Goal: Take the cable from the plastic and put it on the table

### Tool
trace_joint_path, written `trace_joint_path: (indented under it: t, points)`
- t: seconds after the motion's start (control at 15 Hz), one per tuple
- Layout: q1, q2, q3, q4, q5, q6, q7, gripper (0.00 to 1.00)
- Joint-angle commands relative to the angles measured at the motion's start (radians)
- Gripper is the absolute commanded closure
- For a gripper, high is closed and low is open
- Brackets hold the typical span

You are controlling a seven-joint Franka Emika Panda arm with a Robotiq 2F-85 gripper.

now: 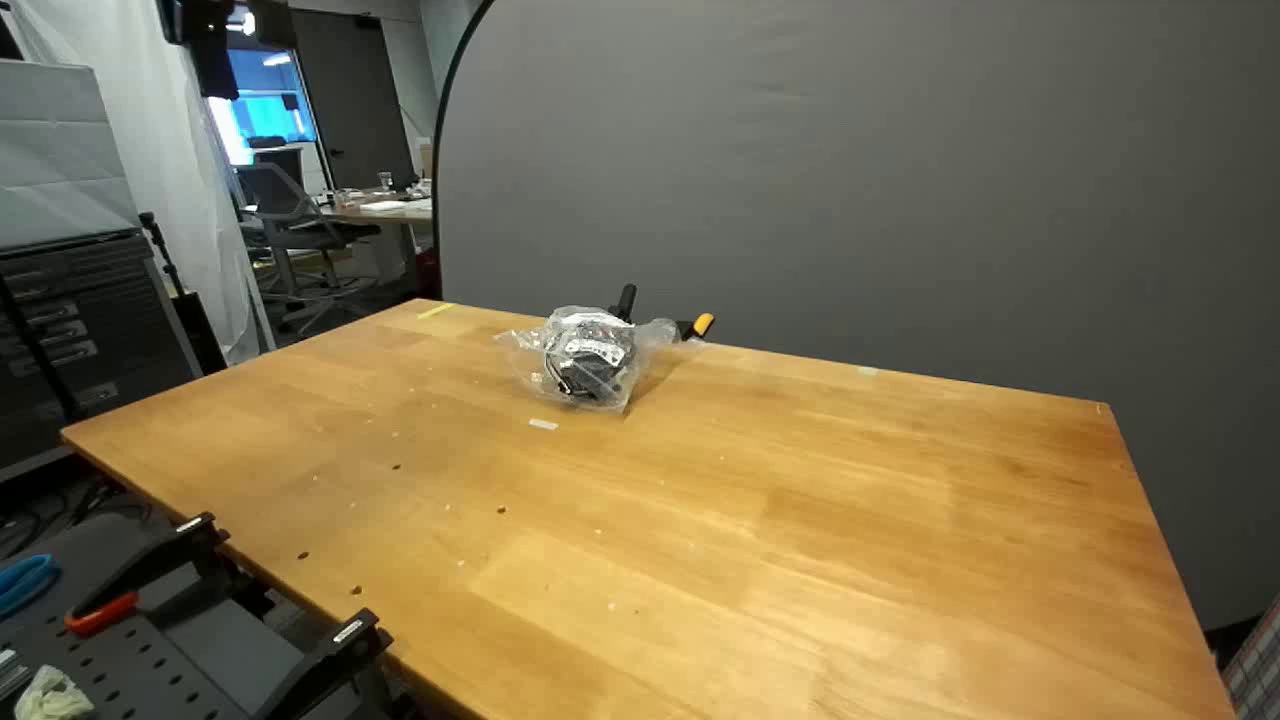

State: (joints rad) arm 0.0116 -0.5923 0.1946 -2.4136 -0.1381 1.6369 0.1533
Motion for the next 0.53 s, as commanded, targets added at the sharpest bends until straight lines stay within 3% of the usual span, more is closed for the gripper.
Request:
trace_joint_path:
  t: [0.0, 0.47]
  points:
    - [0.025, 0.003, -0.020, 0.004, -0.009, -0.003, 0.011, 0.00]
    - [0.031, 0.000, -0.023, 0.002, -0.003, 0.018, 0.003, 0.00]
